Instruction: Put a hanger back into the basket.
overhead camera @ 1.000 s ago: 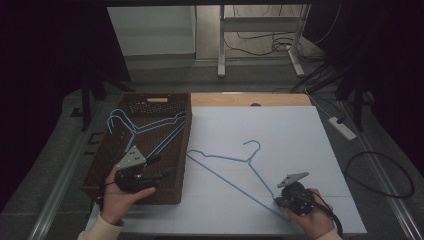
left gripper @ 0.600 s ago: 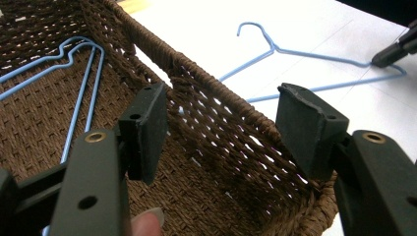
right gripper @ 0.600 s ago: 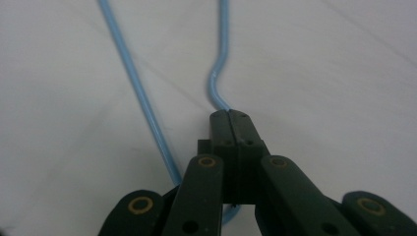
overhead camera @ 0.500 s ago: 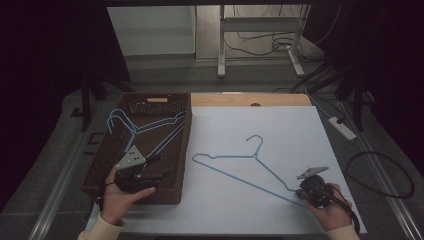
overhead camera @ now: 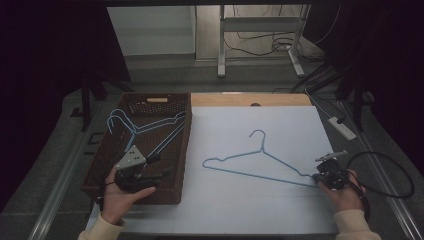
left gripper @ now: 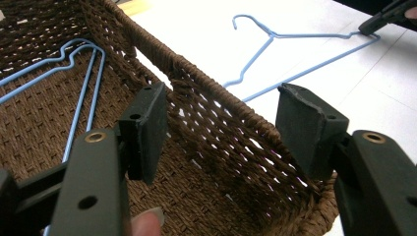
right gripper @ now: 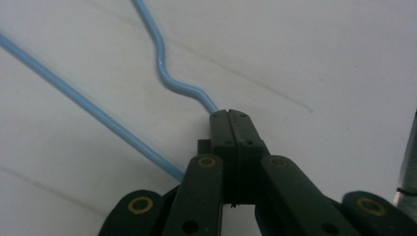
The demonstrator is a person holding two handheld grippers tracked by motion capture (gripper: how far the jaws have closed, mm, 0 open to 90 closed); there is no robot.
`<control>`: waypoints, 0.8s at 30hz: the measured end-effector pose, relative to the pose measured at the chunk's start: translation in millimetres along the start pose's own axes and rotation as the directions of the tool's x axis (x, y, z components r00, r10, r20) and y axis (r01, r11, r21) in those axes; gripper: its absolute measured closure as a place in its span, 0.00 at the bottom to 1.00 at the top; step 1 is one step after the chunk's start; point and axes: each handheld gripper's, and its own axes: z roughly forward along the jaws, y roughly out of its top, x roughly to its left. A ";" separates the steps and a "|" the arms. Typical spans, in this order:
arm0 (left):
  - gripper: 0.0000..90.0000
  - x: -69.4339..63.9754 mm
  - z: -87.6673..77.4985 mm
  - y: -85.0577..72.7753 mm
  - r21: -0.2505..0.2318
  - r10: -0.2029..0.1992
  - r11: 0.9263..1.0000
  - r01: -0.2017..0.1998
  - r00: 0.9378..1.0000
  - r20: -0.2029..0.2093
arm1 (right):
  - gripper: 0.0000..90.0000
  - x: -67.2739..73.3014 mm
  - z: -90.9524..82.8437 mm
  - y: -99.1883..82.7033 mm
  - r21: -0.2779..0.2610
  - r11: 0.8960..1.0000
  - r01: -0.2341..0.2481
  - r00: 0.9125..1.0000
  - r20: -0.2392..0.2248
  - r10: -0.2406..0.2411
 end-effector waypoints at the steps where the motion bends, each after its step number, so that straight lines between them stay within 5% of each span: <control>1: 0.42 0.1 -0.2 0.0 0.000 0.000 1.000 0.000 1.000 0.000 | 1.00 -2.6 1.2 1.0 -0.006 1.000 -0.002 1.000 0.002 0.002; 4: 0.42 0.2 -0.4 0.1 -0.001 -0.001 1.000 0.001 1.000 -0.001 | 1.00 -4.6 2.0 2.4 -0.018 1.000 -0.006 1.000 0.001 0.006; 6: 0.43 0.2 -0.3 0.3 -0.002 0.000 1.000 0.000 1.000 -0.001 | 1.00 -1.2 0.7 2.8 -0.046 0.999 -0.011 0.999 -0.038 0.009; 11: 0.43 -0.1 0.3 0.3 0.000 0.003 1.000 -0.003 1.000 -0.002 | 1.00 25.7 -7.6 16.1 -0.119 0.992 0.043 0.991 -0.123 -0.058; 16: 0.43 -0.5 0.1 0.6 -0.001 0.004 1.000 -0.004 1.000 -0.002 | 1.00 62.0 -8.5 39.3 -0.168 0.980 0.103 0.965 -0.222 -0.139; 24: 0.43 1.0 -3.0 0.4 -0.010 0.000 1.000 -0.001 1.000 -0.006 | 1.00 123.1 16.1 86.2 -0.199 0.966 0.164 0.914 -0.337 -0.224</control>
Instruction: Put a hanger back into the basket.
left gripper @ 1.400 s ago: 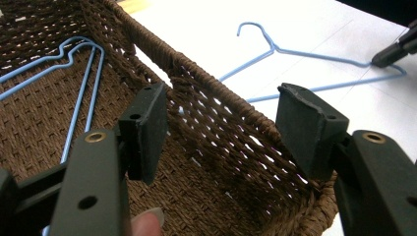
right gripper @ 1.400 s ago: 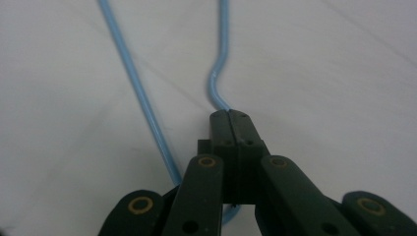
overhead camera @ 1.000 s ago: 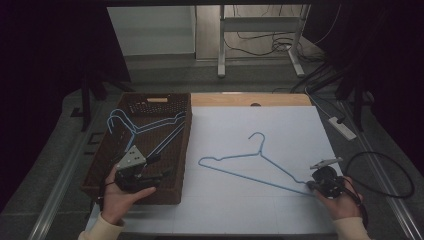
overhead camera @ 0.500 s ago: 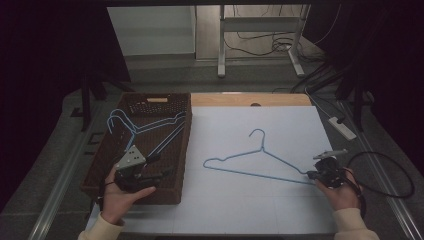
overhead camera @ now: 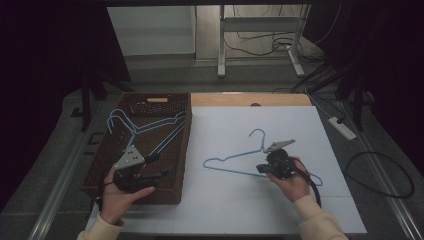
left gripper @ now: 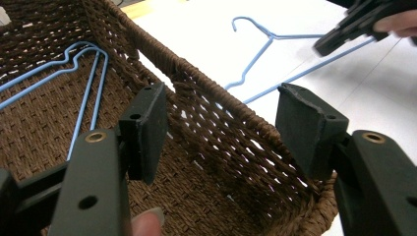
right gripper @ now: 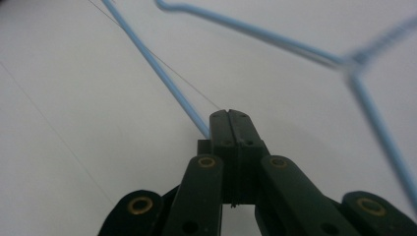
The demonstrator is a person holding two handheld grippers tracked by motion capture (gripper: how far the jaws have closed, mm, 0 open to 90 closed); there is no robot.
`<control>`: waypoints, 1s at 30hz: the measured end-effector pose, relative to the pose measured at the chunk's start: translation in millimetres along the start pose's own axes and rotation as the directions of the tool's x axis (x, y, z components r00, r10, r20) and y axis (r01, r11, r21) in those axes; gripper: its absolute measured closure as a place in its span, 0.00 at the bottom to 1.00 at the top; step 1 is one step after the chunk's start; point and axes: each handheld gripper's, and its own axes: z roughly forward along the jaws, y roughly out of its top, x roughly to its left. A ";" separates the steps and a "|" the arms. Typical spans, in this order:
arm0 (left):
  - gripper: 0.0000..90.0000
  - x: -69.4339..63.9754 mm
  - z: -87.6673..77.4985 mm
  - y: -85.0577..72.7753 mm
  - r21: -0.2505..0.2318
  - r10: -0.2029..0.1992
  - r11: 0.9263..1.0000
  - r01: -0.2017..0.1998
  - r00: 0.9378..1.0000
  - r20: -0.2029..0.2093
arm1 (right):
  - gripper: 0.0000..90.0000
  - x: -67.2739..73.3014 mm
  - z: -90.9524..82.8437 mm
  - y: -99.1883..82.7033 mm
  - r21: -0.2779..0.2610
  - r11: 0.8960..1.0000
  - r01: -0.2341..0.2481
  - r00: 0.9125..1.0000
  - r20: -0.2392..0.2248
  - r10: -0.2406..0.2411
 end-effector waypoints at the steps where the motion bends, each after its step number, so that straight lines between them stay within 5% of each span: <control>1: 0.43 0.2 -0.1 0.0 0.000 -0.001 1.000 0.001 1.000 0.001 | 1.00 3.1 4.4 3.9 0.001 1.000 0.003 1.000 -0.008 -0.003; 13: 0.43 0.8 0.4 -0.5 0.002 -0.001 1.000 0.001 1.000 0.001 | 1.00 14.7 50.0 29.0 -0.007 1.000 -0.017 0.992 -0.124 0.016; 30: 0.43 1.7 -0.7 -0.1 0.000 -0.002 1.000 0.002 1.000 -0.002 | 1.00 18.3 57.8 29.1 0.020 1.000 -0.008 0.990 -0.143 0.011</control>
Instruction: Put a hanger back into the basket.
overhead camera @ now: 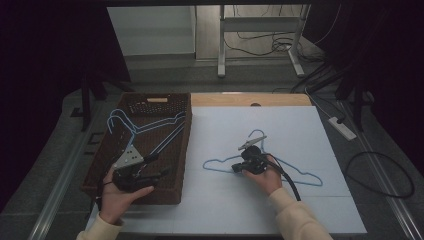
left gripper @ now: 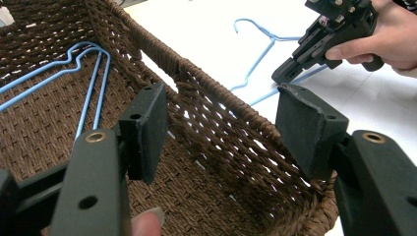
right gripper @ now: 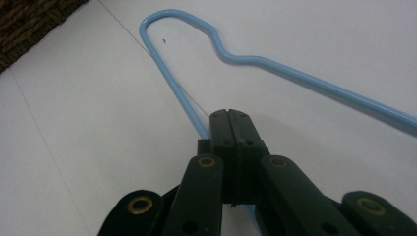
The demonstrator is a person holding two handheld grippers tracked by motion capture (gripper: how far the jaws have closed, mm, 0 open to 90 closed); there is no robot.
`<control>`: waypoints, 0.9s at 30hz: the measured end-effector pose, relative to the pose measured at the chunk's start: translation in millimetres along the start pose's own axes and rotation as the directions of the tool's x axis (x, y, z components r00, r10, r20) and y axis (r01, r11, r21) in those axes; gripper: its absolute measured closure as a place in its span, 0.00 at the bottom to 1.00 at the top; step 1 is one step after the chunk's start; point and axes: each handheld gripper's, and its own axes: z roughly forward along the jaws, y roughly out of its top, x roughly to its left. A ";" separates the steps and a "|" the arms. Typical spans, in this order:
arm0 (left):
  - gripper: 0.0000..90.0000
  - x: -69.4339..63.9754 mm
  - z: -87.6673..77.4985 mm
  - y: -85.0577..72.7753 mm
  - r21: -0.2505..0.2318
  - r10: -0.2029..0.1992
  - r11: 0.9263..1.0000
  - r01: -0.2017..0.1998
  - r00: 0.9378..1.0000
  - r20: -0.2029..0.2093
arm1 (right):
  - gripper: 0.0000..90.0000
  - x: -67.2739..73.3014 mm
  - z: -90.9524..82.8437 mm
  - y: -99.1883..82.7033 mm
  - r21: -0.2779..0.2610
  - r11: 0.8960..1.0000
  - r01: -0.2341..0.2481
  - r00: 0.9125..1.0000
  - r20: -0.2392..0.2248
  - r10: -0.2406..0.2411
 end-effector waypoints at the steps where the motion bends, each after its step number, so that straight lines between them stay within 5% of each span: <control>1: 0.43 0.2 -0.1 0.0 -0.001 0.000 1.000 0.000 1.000 -0.001 | 1.00 -0.6 0.8 -0.1 0.004 1.000 -0.002 1.000 0.012 0.002; 8: 0.43 0.8 -0.4 -0.1 -0.001 -0.001 1.000 0.001 1.000 -0.002 | 1.00 1.5 2.5 -0.1 0.007 1.000 0.011 1.000 -0.007 -0.011; 18: 0.43 2.2 -2.8 0.0 -0.005 -0.003 1.000 0.003 1.000 -0.004 | 1.00 23.5 -7.9 -19.5 0.055 0.995 0.081 0.995 -0.059 -0.078; 27: 0.43 2.6 -2.1 0.1 -0.006 -0.004 1.000 0.004 1.000 -0.007 | 1.00 11.9 0.5 -4.4 -0.001 1.000 0.031 0.999 -0.045 -0.031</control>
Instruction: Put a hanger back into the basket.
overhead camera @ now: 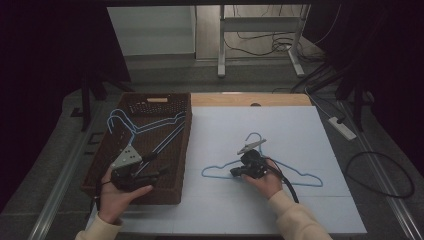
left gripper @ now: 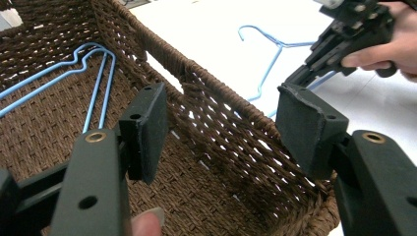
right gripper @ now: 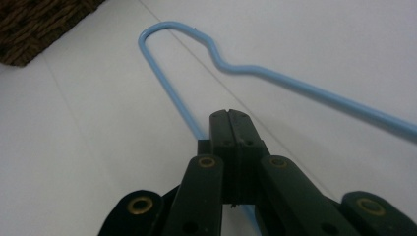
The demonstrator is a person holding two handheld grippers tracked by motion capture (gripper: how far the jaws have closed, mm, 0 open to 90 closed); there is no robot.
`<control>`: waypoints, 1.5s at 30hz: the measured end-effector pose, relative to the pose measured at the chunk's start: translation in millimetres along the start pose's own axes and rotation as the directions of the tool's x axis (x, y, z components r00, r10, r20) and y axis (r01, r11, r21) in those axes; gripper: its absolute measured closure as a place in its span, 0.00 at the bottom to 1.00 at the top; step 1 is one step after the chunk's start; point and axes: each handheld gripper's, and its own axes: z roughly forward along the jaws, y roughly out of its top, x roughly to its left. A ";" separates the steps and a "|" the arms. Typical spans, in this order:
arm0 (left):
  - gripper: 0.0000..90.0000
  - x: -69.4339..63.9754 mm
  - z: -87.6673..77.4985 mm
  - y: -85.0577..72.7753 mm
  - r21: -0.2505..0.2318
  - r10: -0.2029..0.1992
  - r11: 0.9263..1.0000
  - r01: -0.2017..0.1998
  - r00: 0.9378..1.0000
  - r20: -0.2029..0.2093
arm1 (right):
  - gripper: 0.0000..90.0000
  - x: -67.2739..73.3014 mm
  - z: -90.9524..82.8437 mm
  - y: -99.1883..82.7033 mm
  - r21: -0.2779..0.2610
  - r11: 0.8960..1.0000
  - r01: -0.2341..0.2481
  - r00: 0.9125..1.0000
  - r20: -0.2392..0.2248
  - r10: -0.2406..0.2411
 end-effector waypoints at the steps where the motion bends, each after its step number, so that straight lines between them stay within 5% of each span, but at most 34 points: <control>1: 0.43 0.2 0.4 -0.2 0.002 0.000 1.000 0.000 1.000 -0.001 | 1.00 0.4 2.4 1.6 -0.002 1.000 0.001 1.000 -0.003 -0.001; 13: 0.43 0.6 -2.7 0.1 -0.004 0.002 1.000 -0.002 1.000 -0.003 | 1.00 12.8 23.1 18.2 0.022 1.000 0.017 0.998 -0.063 -0.016; 28: 0.43 1.2 -4.5 0.2 -0.007 0.000 1.000 0.000 1.000 -0.004 | 1.00 39.8 8.3 -9.4 0.088 0.993 0.077 0.986 -0.156 -0.063; 45: 0.43 1.0 -4.4 0.5 -0.006 0.002 1.000 -0.002 1.000 -0.004 | 1.00 59.3 -5.7 -33.8 0.108 0.985 0.133 0.975 -0.194 -0.111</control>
